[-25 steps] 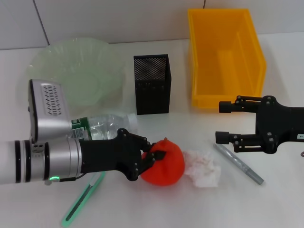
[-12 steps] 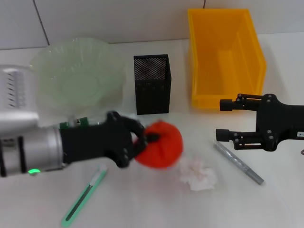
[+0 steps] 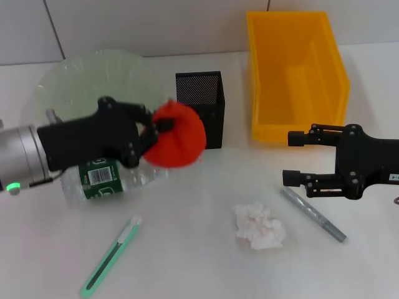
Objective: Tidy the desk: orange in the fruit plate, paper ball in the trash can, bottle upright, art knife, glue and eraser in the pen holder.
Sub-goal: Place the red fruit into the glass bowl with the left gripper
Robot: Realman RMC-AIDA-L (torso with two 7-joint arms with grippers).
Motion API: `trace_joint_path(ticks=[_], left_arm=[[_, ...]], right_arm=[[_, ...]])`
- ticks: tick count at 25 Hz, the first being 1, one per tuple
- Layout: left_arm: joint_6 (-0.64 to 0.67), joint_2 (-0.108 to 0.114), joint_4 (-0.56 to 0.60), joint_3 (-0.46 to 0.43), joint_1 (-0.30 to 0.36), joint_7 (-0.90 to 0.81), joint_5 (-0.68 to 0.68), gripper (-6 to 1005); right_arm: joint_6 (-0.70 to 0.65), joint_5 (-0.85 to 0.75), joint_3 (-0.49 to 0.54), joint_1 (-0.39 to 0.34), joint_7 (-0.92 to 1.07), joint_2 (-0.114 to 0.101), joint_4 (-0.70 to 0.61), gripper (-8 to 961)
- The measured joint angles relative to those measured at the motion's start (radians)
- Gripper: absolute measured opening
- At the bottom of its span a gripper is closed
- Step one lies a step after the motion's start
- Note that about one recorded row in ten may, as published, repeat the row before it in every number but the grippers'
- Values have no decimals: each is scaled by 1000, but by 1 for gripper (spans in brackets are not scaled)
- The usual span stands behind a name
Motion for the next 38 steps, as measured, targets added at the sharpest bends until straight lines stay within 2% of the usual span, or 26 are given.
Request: trace_joint_path(ticks=[2,3,6,11,13,17,19,20,25,26,29,30,38], left_arm=[[0,0,0,0,0,0,0,73],[-34,-3,2,-52,-38,9,-1,73],[-94,-5,-7,-69,-68,19,-1,74],[-94,-5,-7,-69,-68,19,-1,75],[-245,-3,-9,-87,-94,24,-1,75],[-245,-3,-9,-87,-94,24,-1,76],[-294,-4,-12,-96,-96,29,-1,76],[-408,-4,-56,-104,-113,59,-37,76],[-433,-3,-83,-109,-125,82,-62,77],[-465,-3,-160,-133,-163,144,-101,78],[-481,-4,-199,-141,-185,169,-111,78],[-526,-6,-259,-145,-215,212,-120,78],[-576,-6,-285,-154,-221,231,-133,80]], right_arm=[[0,0,-2,0,0,0,0,761],[0,0,-4,0,0,1,0,761],[0,0,-5,0,0,2,0,761],[0,0,-6,-1,0,3,3,761],[0,0,-7,-1,0,5,2,761],[-1,0,-8,-1,0,6,2,761],[-1,0,-8,-2,0,7,1,761],[-1,0,-8,-2,0,7,1,761],[-2,0,-8,-2,0,10,0,761],[-2,0,-8,-1,0,11,0,761],[-2,0,-8,-1,0,12,0,761],[-2,0,-8,-2,0,12,0,762],[-2,-2,-7,0,0,12,0,762]])
